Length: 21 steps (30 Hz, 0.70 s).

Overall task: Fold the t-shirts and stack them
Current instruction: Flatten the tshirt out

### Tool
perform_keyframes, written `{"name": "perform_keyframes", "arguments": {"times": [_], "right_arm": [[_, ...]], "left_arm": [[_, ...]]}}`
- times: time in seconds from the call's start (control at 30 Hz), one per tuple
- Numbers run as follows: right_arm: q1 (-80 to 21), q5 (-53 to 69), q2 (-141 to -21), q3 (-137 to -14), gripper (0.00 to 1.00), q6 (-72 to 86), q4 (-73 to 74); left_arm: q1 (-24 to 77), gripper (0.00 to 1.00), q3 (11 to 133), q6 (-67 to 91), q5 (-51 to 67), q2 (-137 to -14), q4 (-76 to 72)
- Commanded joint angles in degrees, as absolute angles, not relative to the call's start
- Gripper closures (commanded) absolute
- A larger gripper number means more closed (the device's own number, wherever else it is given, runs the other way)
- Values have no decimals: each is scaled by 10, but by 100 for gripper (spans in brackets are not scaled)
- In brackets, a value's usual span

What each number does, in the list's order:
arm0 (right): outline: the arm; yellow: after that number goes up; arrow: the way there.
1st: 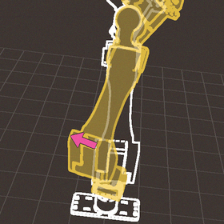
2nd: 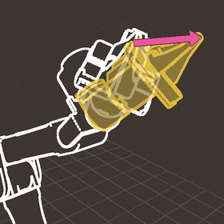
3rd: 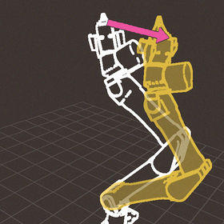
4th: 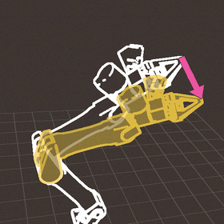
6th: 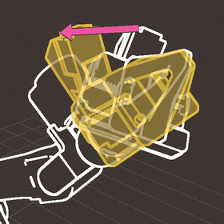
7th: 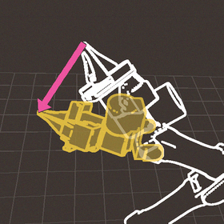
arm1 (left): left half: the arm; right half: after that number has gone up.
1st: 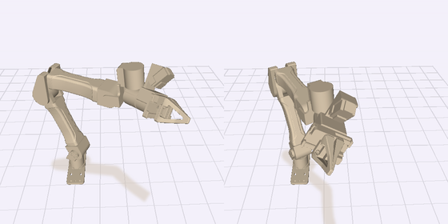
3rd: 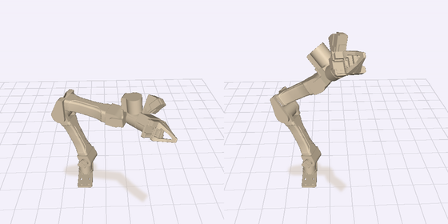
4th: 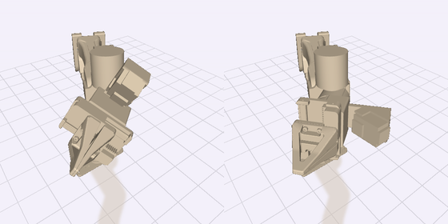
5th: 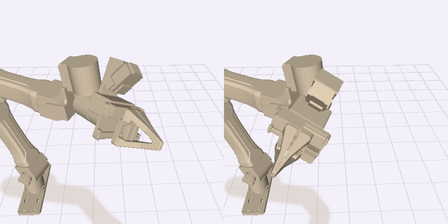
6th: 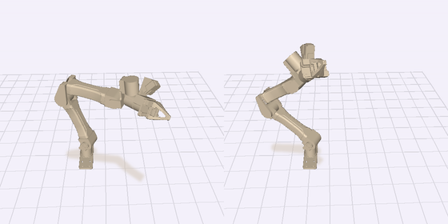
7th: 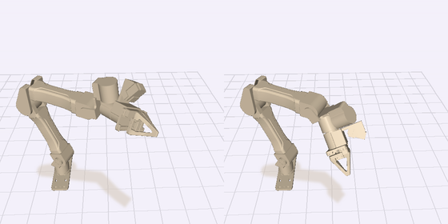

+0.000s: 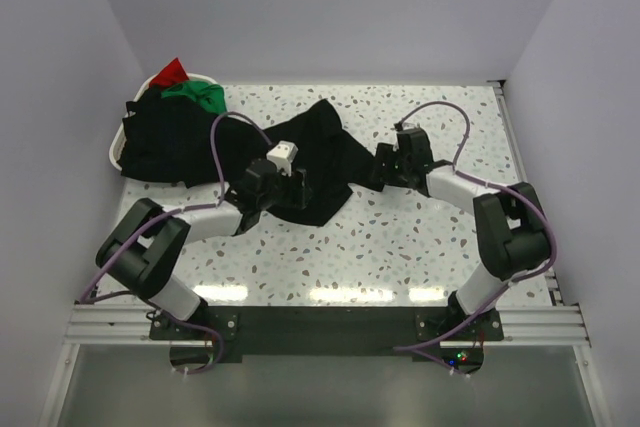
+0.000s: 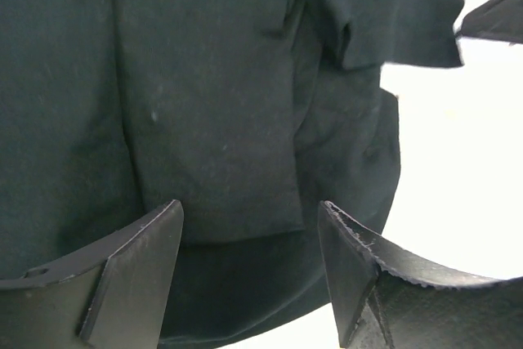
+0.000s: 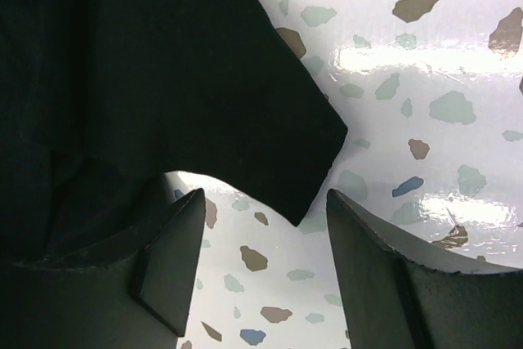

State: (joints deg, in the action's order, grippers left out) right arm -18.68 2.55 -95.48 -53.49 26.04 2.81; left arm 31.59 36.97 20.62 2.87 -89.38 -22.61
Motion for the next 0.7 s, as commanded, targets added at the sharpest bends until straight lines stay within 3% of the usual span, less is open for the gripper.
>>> {"name": "perform_keyframes", "arguments": {"times": [0.0,0.27,0.67], "right_arm": [[-192,18,-962,-562,36,251,38],[-197,11,-976,-570,37,250,47],[-200,2,-997,-585,41,246,62]], "left_arm": [[319,29,360,219,27,-909,-231],[334,36,354,236,62,-937,-270],[335,37,354,265,55,-972,-339]]}}
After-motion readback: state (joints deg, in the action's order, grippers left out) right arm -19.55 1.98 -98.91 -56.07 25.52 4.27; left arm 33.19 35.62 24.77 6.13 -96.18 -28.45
